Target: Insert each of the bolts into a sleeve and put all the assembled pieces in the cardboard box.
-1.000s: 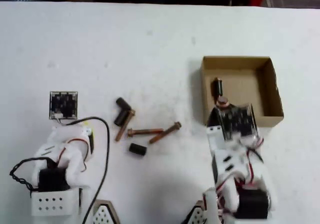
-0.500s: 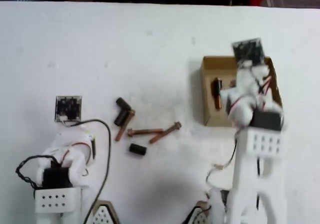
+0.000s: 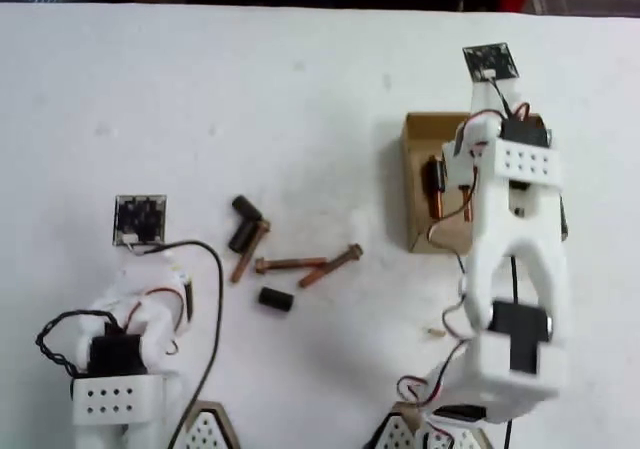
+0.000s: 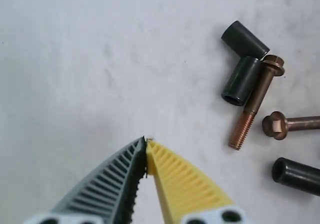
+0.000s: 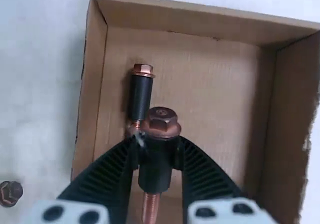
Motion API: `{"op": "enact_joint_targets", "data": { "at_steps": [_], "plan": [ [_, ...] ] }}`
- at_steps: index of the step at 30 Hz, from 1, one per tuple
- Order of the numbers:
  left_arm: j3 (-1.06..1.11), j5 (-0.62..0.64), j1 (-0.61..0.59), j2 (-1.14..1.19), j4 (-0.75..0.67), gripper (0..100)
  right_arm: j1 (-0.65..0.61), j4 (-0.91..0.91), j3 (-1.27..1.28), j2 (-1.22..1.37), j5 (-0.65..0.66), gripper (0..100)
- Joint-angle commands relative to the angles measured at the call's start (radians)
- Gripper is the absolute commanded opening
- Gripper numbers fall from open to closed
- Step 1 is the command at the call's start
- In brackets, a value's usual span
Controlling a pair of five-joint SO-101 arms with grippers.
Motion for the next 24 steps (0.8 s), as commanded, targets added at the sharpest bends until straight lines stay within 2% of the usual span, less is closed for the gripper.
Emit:
{"op": "enact_joint_targets", "data": {
  "at_steps": [1,10,16,18,24],
  "plan": [
    [-0.006,-0.012,-0.012,-0.012,-0.031,2,0.008,0.005,-0.153,0.097,0.011,1.6],
    [-0.006,-0.012,-0.012,-0.012,-0.034,2,0.002,0.007,-0.365,0.354,0.011,1.6],
    [-0.005,-0.012,-0.012,-0.012,-0.034,2,-0.002,0.113,-0.488,0.472,0.008,2.0],
    [-0.005,-0.012,-0.012,-0.012,-0.034,2,-0.002,0.173,-0.54,0.504,0.008,5.6],
    [-0.005,-0.012,-0.012,-0.012,-0.034,2,-0.015,0.32,-0.671,0.578,0.009,25.5]
  ]
}}
